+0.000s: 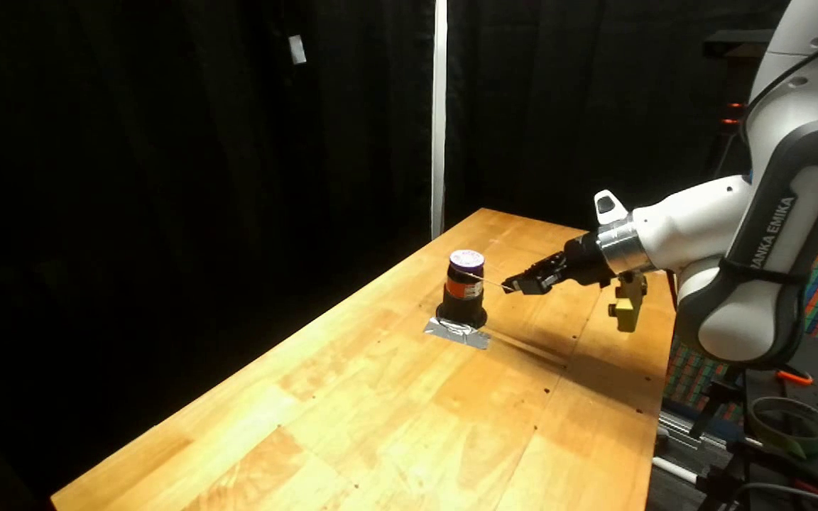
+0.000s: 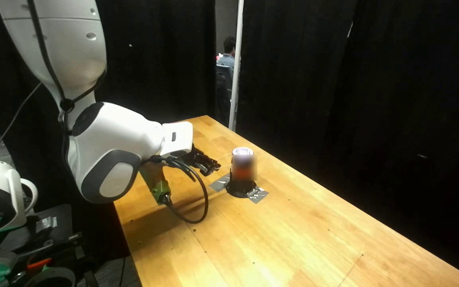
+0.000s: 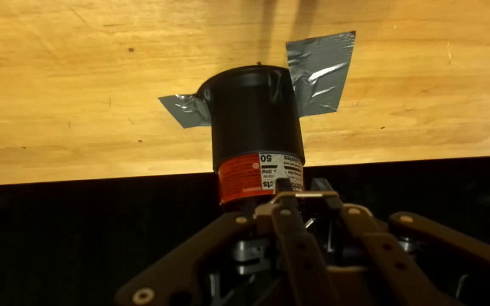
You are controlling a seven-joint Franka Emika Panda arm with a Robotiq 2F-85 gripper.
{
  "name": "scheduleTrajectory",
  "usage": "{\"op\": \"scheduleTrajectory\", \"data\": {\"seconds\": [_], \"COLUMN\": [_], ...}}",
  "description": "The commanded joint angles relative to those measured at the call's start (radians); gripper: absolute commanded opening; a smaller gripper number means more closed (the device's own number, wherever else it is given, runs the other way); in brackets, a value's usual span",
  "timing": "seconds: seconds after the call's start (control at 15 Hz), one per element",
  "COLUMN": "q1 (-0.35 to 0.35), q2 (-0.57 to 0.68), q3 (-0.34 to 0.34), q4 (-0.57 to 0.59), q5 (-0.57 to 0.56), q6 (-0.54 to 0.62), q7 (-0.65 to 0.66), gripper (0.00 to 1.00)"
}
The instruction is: Put the rubber band on the cup
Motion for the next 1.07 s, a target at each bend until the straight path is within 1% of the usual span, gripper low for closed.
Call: {"op": "scheduleTrajectory", "data": {"seconds": [0.0, 0.07, 0.13, 0.27, 0.33, 0.4, 0.47, 0.53, 0.67, 0.73, 0.8, 0.87, 0.93, 1.0], "q1": [-0.113, -0.129, -0.139, -0.157, -0.164, -0.169, -0.171, -0.171, -0.168, -0.167, -0.168, -0.159, -0.15, -0.136], "q2": [0.087, 0.115, 0.047, 0.056, 0.057, 0.074, 0.048, 0.042, 0.044, 0.041, 0.032, 0.018, -0.01, -0.071], "q3": [0.103, 0.118, 0.127, 0.142, 0.148, 0.153, 0.157, 0.16, 0.166, 0.169, 0.176, 0.177, 0.181, 0.185], "q4": [-0.02, -0.017, 0.033, 0.058, 0.07, 0.071, 0.088, 0.095, 0.095, 0.088, 0.055, 0.014, -0.018, -0.055], "q5": [0.006, 0.009, 0.016, 0.017, 0.015, 0.012, 0.018, 0.021, 0.031, 0.034, 0.038, 0.064, 0.095, 0.149], "q6": [0.242, 0.301, 0.189, 0.176, 0.186, 0.224, 0.188, 0.176, 0.195, 0.194, 0.193, 0.193, 0.155, 0.067], "q7": [-0.063, -0.077, -0.103, -0.121, -0.127, -0.13, -0.136, -0.143, -0.154, -0.155, -0.149, -0.16, -0.171, -0.195], "gripper": [0.18, 0.17, 0.18, 0.19, 0.19, 0.19, 0.19, 0.18, 0.18, 0.19, 0.44, 0.45, 0.5, 0.59]}}
